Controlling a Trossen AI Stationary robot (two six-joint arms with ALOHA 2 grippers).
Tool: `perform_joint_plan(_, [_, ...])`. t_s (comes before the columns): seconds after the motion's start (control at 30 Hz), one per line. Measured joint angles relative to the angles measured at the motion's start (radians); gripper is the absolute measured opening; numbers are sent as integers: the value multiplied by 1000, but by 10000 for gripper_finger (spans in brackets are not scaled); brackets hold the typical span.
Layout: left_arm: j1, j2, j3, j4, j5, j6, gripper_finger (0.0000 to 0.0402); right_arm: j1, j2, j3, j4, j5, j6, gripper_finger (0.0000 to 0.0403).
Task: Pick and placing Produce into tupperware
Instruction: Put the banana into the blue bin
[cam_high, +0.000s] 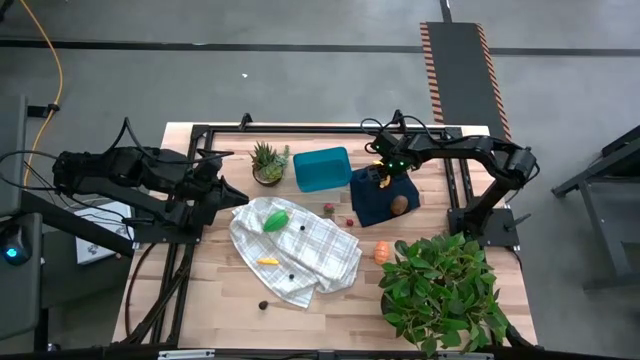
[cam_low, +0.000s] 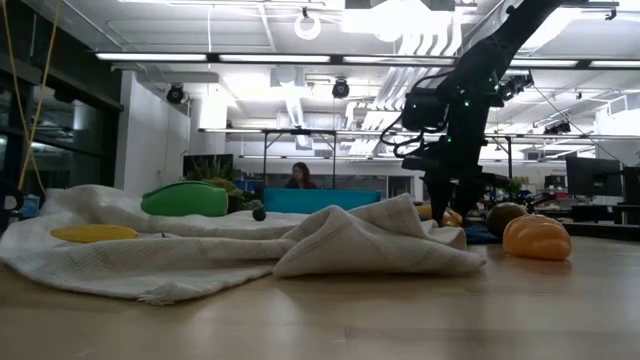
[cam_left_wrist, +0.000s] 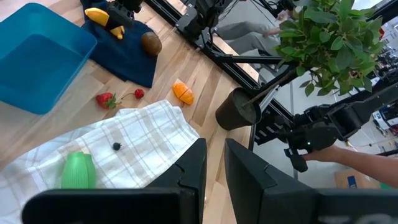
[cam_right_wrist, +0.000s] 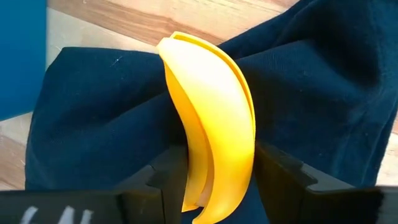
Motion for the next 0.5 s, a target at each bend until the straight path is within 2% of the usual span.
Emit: perform_joint_plan(0.5, [0, 0, 0, 0, 0, 0, 46, 0, 0, 0, -1, -39, 18, 149])
